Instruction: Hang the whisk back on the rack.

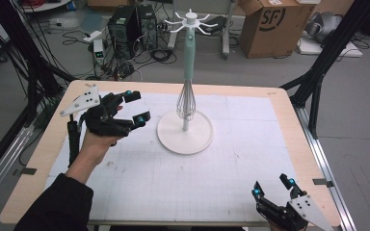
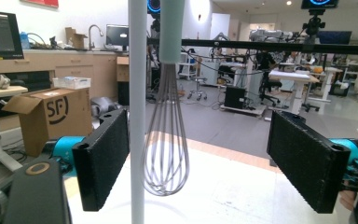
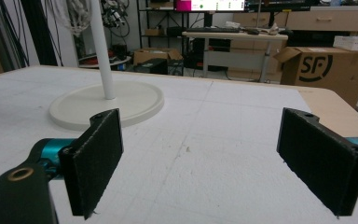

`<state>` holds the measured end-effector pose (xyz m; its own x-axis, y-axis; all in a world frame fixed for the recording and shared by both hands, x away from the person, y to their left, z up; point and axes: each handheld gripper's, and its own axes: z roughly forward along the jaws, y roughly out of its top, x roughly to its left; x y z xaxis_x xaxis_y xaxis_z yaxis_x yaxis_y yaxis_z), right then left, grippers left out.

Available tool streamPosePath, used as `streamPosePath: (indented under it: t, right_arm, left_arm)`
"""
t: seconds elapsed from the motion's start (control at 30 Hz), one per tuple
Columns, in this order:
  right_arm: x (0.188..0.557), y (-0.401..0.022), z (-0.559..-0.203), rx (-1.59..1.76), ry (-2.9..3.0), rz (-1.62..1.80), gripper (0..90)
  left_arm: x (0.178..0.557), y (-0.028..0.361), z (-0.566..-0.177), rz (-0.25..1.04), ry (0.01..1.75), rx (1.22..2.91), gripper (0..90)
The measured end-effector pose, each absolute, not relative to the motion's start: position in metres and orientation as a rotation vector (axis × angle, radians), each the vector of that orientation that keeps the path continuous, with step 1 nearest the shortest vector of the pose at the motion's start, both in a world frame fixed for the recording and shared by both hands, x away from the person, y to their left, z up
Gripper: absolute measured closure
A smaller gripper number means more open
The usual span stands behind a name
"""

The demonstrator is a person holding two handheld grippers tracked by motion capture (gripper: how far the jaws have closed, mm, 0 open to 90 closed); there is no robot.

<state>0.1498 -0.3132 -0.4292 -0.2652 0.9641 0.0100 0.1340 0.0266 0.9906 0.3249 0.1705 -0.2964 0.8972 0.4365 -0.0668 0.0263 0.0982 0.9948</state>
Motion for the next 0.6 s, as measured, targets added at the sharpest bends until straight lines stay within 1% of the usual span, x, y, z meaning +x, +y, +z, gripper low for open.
streamPosePath:
  t: [0.3,0.6]
  right_arm:
    - [0.150,-0.313,-0.430,1.168,1.513,1.322,13.2]
    - [0.149,-0.311,-0.429,1.172,1.515,1.319,13.2]
  left_arm:
    - [0.307,0.182,-0.325,0.343,0.423,1.423,21.4]
    - [0.289,0.185,-0.338,0.366,0.418,1.437,21.5]
